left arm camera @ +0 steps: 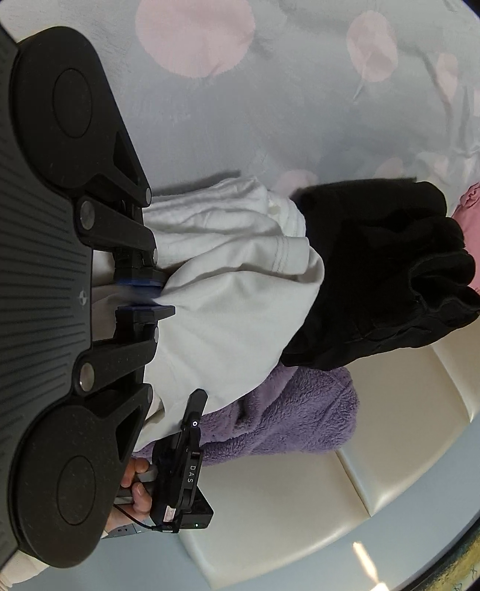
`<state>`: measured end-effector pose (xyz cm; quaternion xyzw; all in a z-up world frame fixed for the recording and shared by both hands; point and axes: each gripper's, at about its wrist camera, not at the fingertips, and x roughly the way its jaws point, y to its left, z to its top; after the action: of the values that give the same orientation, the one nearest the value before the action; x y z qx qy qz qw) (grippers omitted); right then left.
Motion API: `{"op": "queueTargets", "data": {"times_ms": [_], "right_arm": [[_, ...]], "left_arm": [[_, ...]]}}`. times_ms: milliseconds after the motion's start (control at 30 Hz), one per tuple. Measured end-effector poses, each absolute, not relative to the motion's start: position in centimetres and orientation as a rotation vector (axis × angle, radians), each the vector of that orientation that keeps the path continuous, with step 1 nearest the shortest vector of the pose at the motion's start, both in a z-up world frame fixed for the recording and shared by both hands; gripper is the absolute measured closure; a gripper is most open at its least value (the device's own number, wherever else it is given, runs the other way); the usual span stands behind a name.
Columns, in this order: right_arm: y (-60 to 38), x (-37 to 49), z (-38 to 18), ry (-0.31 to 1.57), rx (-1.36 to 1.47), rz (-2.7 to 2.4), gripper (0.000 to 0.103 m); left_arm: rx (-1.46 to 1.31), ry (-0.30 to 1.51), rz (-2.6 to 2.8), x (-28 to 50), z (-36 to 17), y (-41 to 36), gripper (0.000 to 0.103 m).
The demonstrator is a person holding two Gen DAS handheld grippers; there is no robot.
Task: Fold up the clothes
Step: 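Carry the folded shirt with both grippers toward the black garment pile, then lower the shirt onto the pile and open both grippers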
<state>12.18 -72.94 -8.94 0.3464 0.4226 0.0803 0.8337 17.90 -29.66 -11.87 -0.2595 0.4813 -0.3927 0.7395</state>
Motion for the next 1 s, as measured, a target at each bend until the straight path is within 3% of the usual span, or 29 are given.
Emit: {"op": "queueTargets", "data": {"times_ms": [67, 133, 233, 300, 400, 533, 667, 800, 1000], "right_arm": [[-72.8, 11.7, -8.5, 0.873, 0.72, 0.159, 0.078], [-72.7, 10.9, -7.3, 0.836, 0.69, 0.142, 0.066], [-72.8, 10.0, -5.6, 0.765, 0.659, 0.101, 0.063], [-72.5, 9.8, -4.4, 0.724, 0.64, 0.086, 0.065], [-70.9, 10.6, -3.2, 0.675, 0.596, 0.072, 0.08], [-69.4, 12.9, -3.6, 0.648, 0.61, 0.025, 0.081], [-69.0, 15.0, -5.8, 0.688, 0.644, -0.03, 0.086], [-69.4, 15.5, -9.0, 0.732, 0.676, -0.099, 0.103], [-70.4, 14.7, -10.4, 0.707, 0.737, -0.145, 0.103]], "left_arm": [[-0.569, 1.058, -0.862, 17.9, -11.3, -29.8, 0.091], [-0.559, 1.048, -0.858, 17.4, -10.5, -29.1, 0.078], [-0.519, 0.981, -0.831, 16.7, -8.7, -27.9, 0.064], [-0.501, 0.914, -0.813, 16.7, -7.3, -27.1, 0.064], [-0.49, 0.852, -0.807, 17.4, -5.5, -27.2, 0.065], [-0.474, 0.828, -0.8, 18.7, -4.9, -29.1, 0.069], [-0.464, 0.901, -0.74, 20.3, -7.1, -30.5, 0.076], [-0.471, 0.996, -0.699, 21.7, -10.1, -30.7, 0.086], [-0.466, 1.007, -0.722, 22.1, -11.5, -30.4, 0.087]]}}
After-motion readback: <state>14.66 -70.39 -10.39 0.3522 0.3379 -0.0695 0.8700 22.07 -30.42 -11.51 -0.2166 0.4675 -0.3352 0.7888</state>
